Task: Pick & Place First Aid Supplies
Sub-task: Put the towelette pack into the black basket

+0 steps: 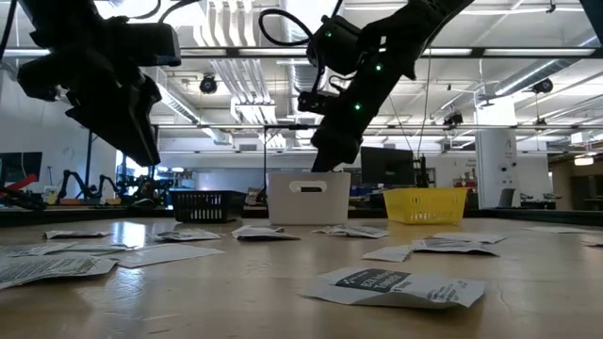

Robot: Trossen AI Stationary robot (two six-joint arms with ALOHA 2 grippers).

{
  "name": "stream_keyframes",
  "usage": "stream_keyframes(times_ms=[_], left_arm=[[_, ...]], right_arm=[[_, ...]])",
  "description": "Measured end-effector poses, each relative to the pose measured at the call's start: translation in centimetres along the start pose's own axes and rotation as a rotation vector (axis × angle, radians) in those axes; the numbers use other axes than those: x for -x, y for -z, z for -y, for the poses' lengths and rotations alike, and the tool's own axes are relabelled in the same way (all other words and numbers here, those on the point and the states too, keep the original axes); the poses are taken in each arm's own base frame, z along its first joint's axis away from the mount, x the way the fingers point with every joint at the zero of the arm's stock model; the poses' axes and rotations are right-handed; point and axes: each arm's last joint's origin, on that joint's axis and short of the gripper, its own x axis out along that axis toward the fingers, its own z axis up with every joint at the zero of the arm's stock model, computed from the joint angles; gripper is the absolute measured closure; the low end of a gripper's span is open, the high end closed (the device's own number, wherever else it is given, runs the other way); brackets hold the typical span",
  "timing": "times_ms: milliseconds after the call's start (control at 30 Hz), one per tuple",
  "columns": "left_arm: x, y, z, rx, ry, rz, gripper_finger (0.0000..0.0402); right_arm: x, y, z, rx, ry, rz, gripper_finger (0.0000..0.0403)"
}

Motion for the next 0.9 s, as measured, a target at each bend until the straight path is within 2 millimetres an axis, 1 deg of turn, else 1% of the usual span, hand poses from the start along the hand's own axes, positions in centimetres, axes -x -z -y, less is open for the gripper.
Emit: stream_keyframes(times_ms=[200,267,367,433,600,733,900], left_arm=[[0.1,0.2,0.2,0.048,0.086,-0.065,0.0275],[0.2,0.2,0.2,0.064,0.096,-0.085,0.0275],[0.4,0.2,0.2,0.084,0.09,-0.099,0.0275],[0.5,0.2,0.1,0.09,0.088,-0.11,0.0275],[0.6,0.5,0.2,0.092,0.142,-0.179,0.0275],[0.8,0.9,0.7,0.038,0.25,-0.251,0.0275],[1.3,1.6,1.2,-0.057,0.302,-0.302,0.0275]], right_arm=[[2.6,-0.9,1.0,-0.068,0.002,0.056,0.0267],[3.8,-1.1,1.2,-0.097,-0.01,0.068,0.0264],[5.6,-1.2,0.9,-0.113,-0.033,0.065,0.0267],[6.8,-1.1,0.3,-0.104,-0.052,0.059,0.0272],[9.1,-0.7,-2.3,-0.057,-0.112,0.072,0.0287],[10.1,-0.4,-4.3,-0.029,-0.147,0.086,0.0298],[10.9,0.1,-5.8,-0.046,-0.178,0.066,0.031]])
